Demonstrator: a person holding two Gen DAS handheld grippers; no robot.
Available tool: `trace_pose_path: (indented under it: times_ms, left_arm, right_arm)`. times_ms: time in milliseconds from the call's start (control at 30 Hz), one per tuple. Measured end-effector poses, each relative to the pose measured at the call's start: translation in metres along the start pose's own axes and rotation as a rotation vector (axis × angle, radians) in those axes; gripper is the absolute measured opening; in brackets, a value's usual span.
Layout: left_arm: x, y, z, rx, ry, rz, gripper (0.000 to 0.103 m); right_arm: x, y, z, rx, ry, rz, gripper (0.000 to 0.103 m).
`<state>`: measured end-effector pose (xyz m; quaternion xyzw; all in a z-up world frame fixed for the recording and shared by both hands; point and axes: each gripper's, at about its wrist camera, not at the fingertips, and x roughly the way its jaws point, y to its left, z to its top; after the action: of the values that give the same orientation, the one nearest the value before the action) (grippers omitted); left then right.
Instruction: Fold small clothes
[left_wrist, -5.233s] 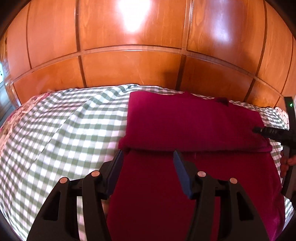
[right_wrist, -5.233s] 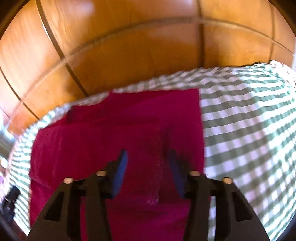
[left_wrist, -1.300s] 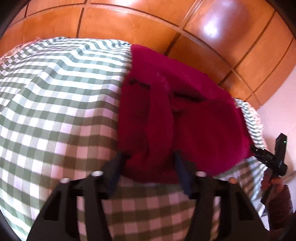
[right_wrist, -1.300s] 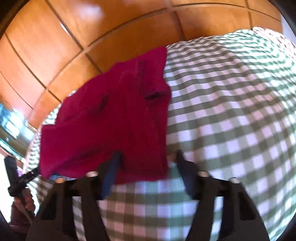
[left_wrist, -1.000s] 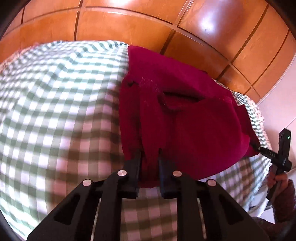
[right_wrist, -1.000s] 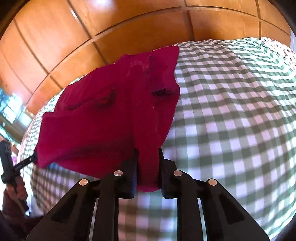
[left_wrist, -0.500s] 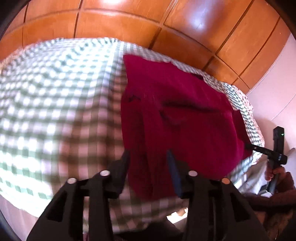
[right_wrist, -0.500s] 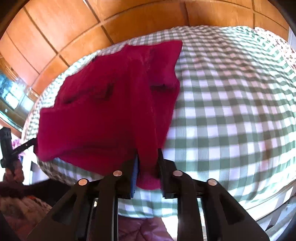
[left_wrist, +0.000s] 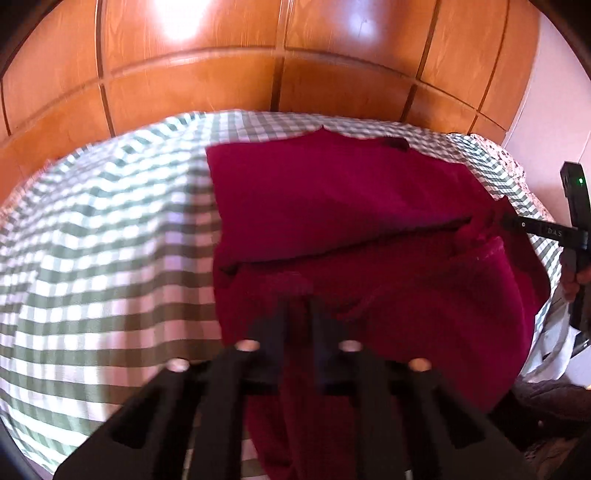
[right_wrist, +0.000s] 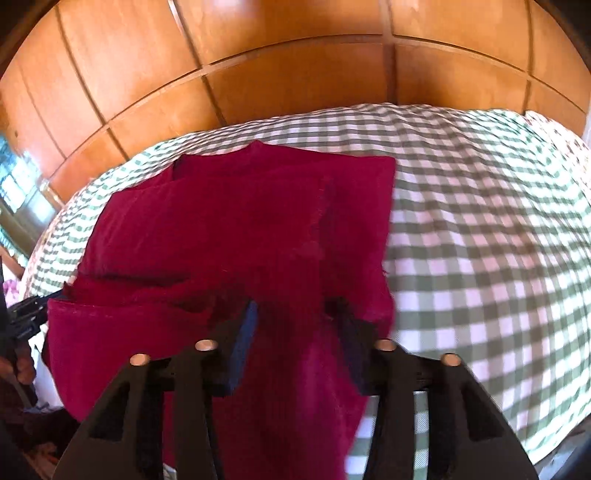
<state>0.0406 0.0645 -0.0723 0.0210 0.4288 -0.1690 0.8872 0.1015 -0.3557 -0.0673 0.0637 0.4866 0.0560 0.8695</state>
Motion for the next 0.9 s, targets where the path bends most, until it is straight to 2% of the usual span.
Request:
trace_pose_path:
  times_ms: [33,67,100,267,433,567,667,900]
  left_arm:
    - [-0.007,0.001,0.0,-0.002,-0.02,-0.005,0.007]
    - [-0.015,0.003,0.0,-0.009,-0.038,-0.01,0.007]
    - [-0.027,0.007,-0.001,-0.02,-0.064,-0.017,0.007]
    - [-0.074,0.032,0.008,-0.116,-0.188,-0.064,0.006]
    - [-0.084,0.053,0.038,-0.197,-0.265,-0.108,0.006]
    - [-0.071,0.056,0.077,-0.204,-0.291,-0.074,0.006]
    - [-0.05,0.06,0.104,-0.219,-0.276,-0.039,0.006]
    - [0.019,0.068,0.163,-0.26,-0.208,0.049,0.006]
  right_arm:
    - [-0.001,0.003,0.0,-0.014,0.002,-0.009,0.018]
    - [-0.005,0.005,-0.002,-0.022,-0.001,-0.015,0.009]
    - [-0.009,0.005,-0.003,-0.024,-0.003,-0.015,0.007]
    - [-0.055,-0.003,-0.013,-0.004,-0.058,-0.004,0.007]
    - [-0.091,-0.009,-0.001,0.034,-0.146,0.006,0.006]
    - [-0.095,-0.016,0.028,0.068,-0.202,0.015,0.006]
    - [-0.082,-0.023,0.051,0.087,-0.211,0.005,0.006]
    - [-0.019,-0.042,0.11,0.145,-0.169,-0.048,0.006]
